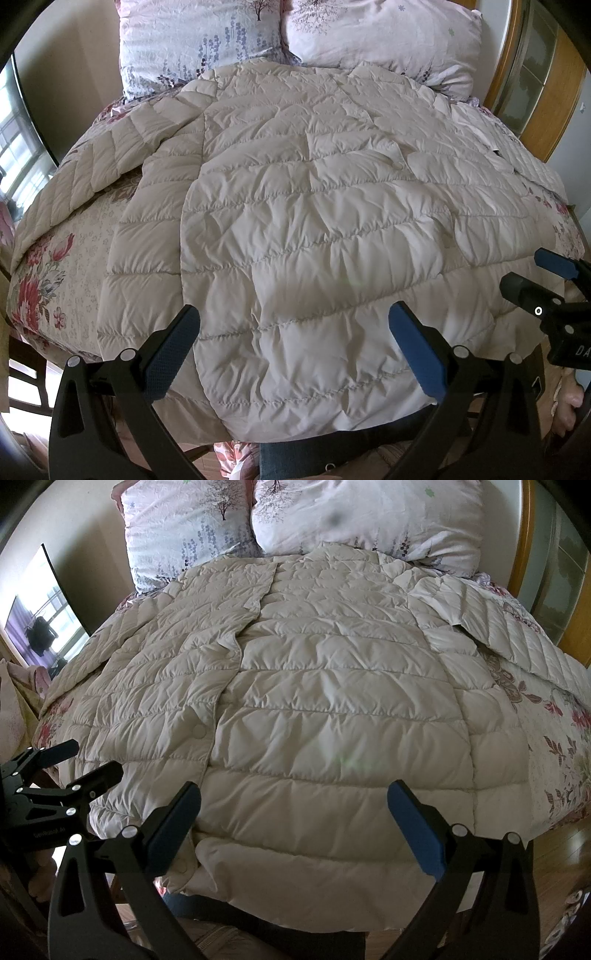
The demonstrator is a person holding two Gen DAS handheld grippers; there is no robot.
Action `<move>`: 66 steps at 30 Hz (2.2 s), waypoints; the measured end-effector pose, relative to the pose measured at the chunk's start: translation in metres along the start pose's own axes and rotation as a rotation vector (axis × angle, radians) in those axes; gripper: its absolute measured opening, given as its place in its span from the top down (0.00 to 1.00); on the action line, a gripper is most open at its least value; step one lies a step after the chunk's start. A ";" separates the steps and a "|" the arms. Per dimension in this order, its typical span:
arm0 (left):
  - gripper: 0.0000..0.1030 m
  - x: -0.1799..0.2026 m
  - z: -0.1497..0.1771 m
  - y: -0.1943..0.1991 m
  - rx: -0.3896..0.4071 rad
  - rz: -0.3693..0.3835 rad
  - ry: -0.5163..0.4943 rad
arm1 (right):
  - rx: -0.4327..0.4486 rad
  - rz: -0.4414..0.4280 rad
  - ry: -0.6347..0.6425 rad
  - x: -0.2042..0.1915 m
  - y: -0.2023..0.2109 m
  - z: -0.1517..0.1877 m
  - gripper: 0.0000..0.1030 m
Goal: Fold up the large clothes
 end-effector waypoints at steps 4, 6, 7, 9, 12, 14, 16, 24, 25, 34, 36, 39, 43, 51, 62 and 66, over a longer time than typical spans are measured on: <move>0.01 0.000 0.000 0.000 0.000 0.000 0.000 | 0.000 0.000 -0.001 0.000 0.000 0.000 0.02; 0.01 0.000 0.000 0.000 0.000 0.001 0.000 | 0.000 -0.002 -0.001 0.000 0.000 0.000 0.02; 0.01 0.000 0.000 0.000 0.000 0.001 0.000 | 0.000 -0.001 -0.001 0.001 0.000 0.000 0.02; 0.01 0.000 0.000 0.000 -0.001 0.000 0.000 | 0.000 -0.002 -0.002 0.001 0.000 0.000 0.02; 0.01 0.000 0.000 0.000 0.000 0.001 0.001 | 0.000 -0.004 -0.004 0.001 0.000 0.000 0.02; 0.01 0.000 0.000 0.000 -0.001 0.000 0.000 | -0.001 -0.010 -0.007 -0.001 0.000 -0.001 0.02; 0.01 0.000 0.000 0.000 -0.001 0.000 0.000 | -0.001 -0.014 -0.009 -0.002 0.000 -0.001 0.02; 0.01 -0.002 0.001 -0.002 -0.008 -0.001 0.000 | 0.003 -0.039 -0.017 0.000 0.002 -0.002 0.02; 0.01 -0.001 0.002 -0.002 -0.012 -0.001 0.000 | 0.004 -0.043 -0.018 0.000 0.002 -0.002 0.02; 0.01 -0.002 0.005 -0.001 -0.003 0.002 -0.018 | 0.014 -0.065 -0.034 0.002 0.004 -0.006 0.02; 0.01 -0.001 0.005 0.000 0.001 0.004 -0.022 | 0.017 -0.074 -0.040 0.003 0.004 -0.007 0.02; 0.01 0.000 0.004 0.000 -0.003 0.013 -0.023 | 0.035 -0.100 -0.046 0.005 0.005 -0.010 0.02; 0.01 -0.001 -0.001 -0.001 0.002 0.044 -0.020 | 0.063 -0.176 -0.068 0.013 0.007 -0.022 0.02; 0.01 -0.017 -0.019 0.002 0.059 0.034 0.004 | 0.183 -0.165 -0.427 0.127 0.017 -0.086 0.02; 0.01 -0.044 -0.050 -0.019 0.095 0.067 0.095 | 0.316 -0.074 -1.036 0.344 0.004 -0.129 0.39; 0.01 -0.050 -0.060 -0.030 0.115 0.108 0.128 | 0.326 -0.078 -1.127 0.375 -0.003 -0.133 0.43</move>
Point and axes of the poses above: each gripper's, at about its wrist camera, not at the fingertips, and y roughly against the way its jaws point, x to its right, z to its underside, the point moved 5 cm from there along -y, roughly the way its jaws point, and after that the axes turned 14 degrees about -y, right-handed, at the moved point
